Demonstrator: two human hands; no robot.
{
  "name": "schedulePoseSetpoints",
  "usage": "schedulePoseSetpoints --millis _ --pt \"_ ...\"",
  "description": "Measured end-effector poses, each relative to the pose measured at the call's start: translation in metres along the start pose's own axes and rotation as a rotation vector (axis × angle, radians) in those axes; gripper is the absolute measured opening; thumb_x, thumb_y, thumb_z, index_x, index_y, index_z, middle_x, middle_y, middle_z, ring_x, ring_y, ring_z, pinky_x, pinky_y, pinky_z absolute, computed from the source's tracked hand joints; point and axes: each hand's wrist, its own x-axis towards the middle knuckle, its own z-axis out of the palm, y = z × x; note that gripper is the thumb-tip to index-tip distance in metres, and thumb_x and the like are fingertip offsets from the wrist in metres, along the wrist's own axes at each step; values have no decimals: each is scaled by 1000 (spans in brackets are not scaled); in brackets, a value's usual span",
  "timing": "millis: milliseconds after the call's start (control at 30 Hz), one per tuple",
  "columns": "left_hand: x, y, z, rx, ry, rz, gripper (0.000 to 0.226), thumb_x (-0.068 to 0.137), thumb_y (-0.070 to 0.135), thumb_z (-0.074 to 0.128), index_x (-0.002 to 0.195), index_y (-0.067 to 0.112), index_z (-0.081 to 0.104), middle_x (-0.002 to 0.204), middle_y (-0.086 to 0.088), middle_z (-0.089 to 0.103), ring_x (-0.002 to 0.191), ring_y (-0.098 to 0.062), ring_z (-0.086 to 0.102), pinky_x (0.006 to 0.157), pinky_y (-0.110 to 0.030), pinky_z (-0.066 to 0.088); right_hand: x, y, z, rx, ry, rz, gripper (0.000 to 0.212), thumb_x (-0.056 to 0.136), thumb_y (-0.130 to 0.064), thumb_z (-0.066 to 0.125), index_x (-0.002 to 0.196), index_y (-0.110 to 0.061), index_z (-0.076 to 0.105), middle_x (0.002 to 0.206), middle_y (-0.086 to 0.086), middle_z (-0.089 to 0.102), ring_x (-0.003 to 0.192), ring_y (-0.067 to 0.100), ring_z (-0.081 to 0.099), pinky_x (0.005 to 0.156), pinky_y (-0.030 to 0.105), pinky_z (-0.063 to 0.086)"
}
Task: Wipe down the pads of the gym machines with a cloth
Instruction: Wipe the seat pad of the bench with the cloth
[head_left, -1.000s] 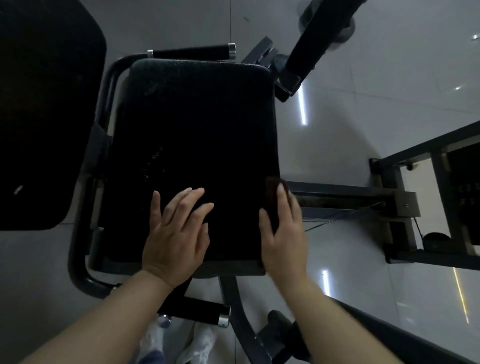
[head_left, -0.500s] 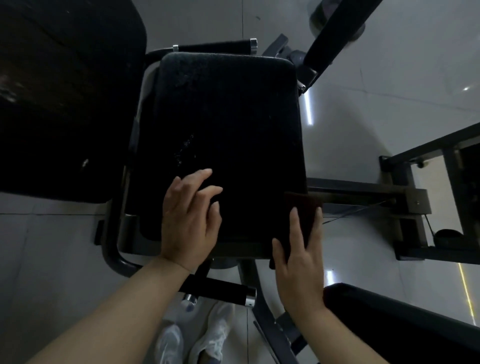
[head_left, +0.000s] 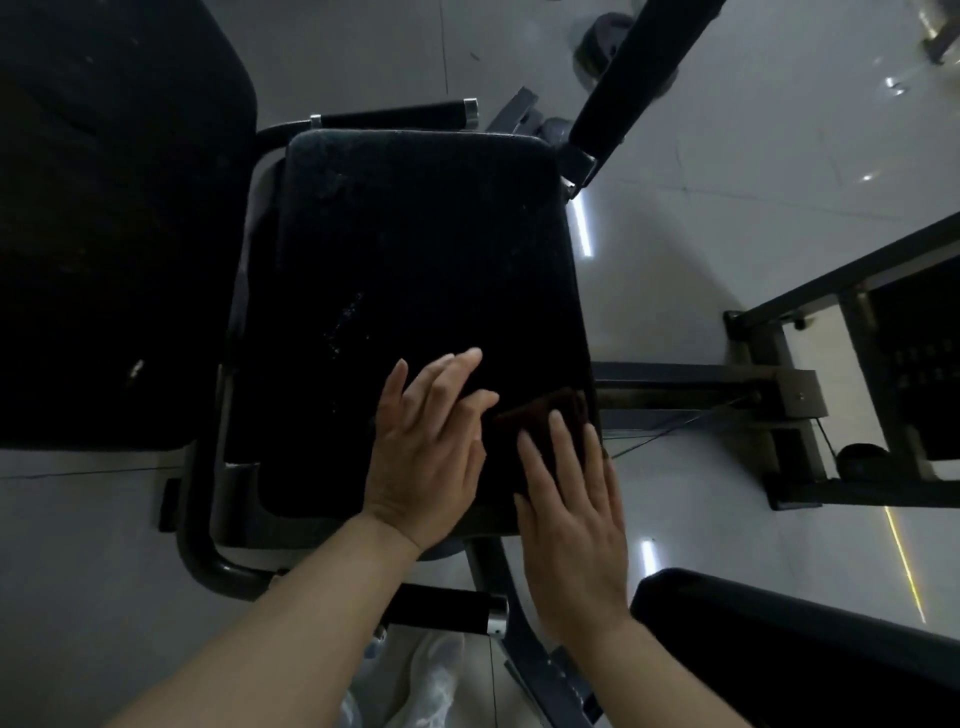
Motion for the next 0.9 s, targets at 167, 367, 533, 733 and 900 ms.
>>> schedulePoseSetpoints --millis 167,367,533,733,900 --pt "-4 -3 5 40 17 37 25 93 15 38 113 20 51 139 -3 39 129 -23 40 112 -51 23 50 8 -12 137 -13 175 56 97 -46 21 150 -28 21 161 1 7 147 27 5 116 43 23" --pt "-4 -4 9 139 56 68 26 100 23 28 110 19 52 134 -4 46 124 -23 45 110 -44 29 184 13 -30 208 -91 208 56 101 -41 31 152 -35 9 160 1 -5 144 27 17 111 41 30" --pt "-2 -2 9 138 11 5 29 101 23 26 114 17 51 136 -7 45 125 -25 45 108 -45 32 154 18 -25 179 -24 98 53 101 -41 31 151 -33 16 161 3 -3 147 26 9 115 42 28" --pt "-2 -2 7 142 -63 -38 31 101 25 24 118 16 49 139 -8 42 127 -25 44 108 -45 32 63 27 -22 180 -103 -29 55 97 -44 29 148 -27 24 160 7 11 144 34 14 105 48 39" --pt "-2 0 9 141 -54 -45 25 94 21 38 116 15 49 137 -8 43 127 -25 44 108 -46 34 191 25 -29 153 -124 27 55 101 -43 29 152 -33 10 160 -1 -11 147 29 -1 117 44 21"
